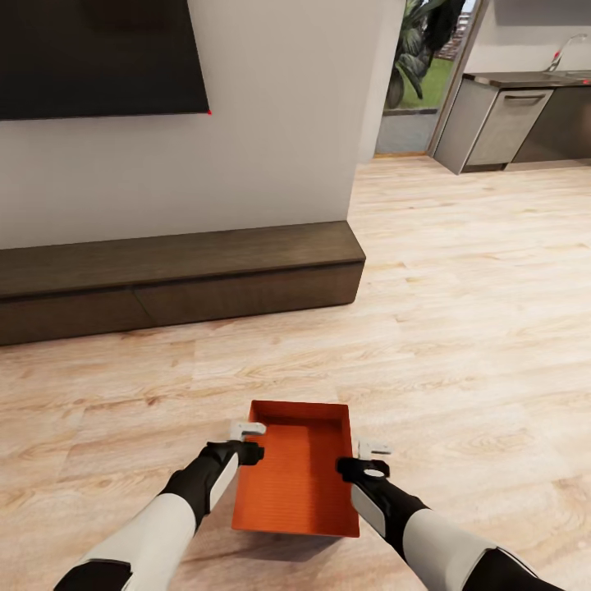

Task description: Move the two storage containers from the living room to the garage. In the garage, place one container on the floor and stack the other container on top of it (either order is fine).

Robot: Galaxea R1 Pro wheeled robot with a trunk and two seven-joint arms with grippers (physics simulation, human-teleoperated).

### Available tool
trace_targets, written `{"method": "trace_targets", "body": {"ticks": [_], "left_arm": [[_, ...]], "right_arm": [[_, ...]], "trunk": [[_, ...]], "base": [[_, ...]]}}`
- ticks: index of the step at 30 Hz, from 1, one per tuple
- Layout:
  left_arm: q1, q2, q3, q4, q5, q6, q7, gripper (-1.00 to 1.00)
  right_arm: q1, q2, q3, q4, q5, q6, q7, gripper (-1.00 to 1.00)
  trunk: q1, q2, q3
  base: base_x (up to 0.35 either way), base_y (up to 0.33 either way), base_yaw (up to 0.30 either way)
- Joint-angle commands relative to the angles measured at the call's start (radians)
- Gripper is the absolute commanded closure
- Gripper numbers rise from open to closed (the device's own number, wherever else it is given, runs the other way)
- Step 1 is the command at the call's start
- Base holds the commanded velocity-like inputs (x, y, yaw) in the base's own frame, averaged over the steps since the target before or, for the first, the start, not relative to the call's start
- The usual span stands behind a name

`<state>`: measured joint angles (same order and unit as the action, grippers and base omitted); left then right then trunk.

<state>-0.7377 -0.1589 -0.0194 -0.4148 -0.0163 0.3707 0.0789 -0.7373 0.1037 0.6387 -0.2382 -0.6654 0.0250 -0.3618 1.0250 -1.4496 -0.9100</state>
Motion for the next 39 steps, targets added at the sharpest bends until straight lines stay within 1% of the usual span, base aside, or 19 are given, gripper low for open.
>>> {"method": "trace_targets", "body": {"ticks": [1,4,5,10,14,15,17,31,39], "left_arm": [[0.0,-0.002,-0.002,0.017,-0.001,0.009,0.009,-1.0],[0.0,-0.002,-0.002,0.019,0.0,0.01,0.039,-1.0],[0.0,-0.003,-0.001,0.02,0.001,0.02,0.065,-1.0],[0.0,-0.003,-0.002,0.017,0.0,0.073,0.078,-1.0],[0.0,-0.003,-0.002,0.016,0.0,0.08,0.079,-1.0],[0.0,-0.004,-0.002,0.016,0.0,0.082,0.079,-1.0],[0.0,-0.004,-0.002,0.017,0.001,0.083,0.079,-1.0],[0.0,-0.003,-0.002,0.019,0.002,0.083,0.081,-1.0],[0.0,-0.002,-0.002,-0.003,0.0,0.074,0.079,-1.0]], "right_arm": [[-0.001,-0.002,0.009,-0.001,-0.006,0.008,-0.006,-1.0],[-0.001,-0.003,0.009,-0.001,-0.005,0.025,-0.006,-1.0],[-0.009,-0.004,0.009,-0.002,-0.005,0.072,-0.005,-1.0],[-0.027,-0.004,0.009,-0.002,-0.005,0.155,-0.001,-1.0],[-0.037,-0.004,0.009,-0.001,-0.005,0.198,0.0,-1.0],[-0.04,-0.004,0.009,-0.001,-0.005,0.227,0.0,-1.0],[-0.043,-0.004,0.009,-0.002,-0.005,0.244,0.0,-1.0],[-0.045,-0.005,0.009,-0.001,-0.005,0.246,0.0,-1.0],[-0.045,-0.007,0.009,-0.002,-0.006,0.245,0.0,-1.0]], "trunk": [[0.0,0.0,-0.001],[0.0,0.0,-0.001],[0.0,0.0,-0.001],[0.0,0.0,-0.001],[0.0,0.0,-0.001],[0.0,0.0,-0.001],[0.0,0.0,-0.001],[0.0,0.0,-0.001],[0.0,0.0,-0.001]], "base": [[0.0,0.0,0.0],[0.0,0.0,0.0],[0.0,0.0,0.0],[0.0,0.0,0.0],[0.0,0.0,0.0],[0.0,0.0,0.0],[0.0,0.0,0.0],[0.0,0.0,0.0],[0.0,0.0,0.0]]}}
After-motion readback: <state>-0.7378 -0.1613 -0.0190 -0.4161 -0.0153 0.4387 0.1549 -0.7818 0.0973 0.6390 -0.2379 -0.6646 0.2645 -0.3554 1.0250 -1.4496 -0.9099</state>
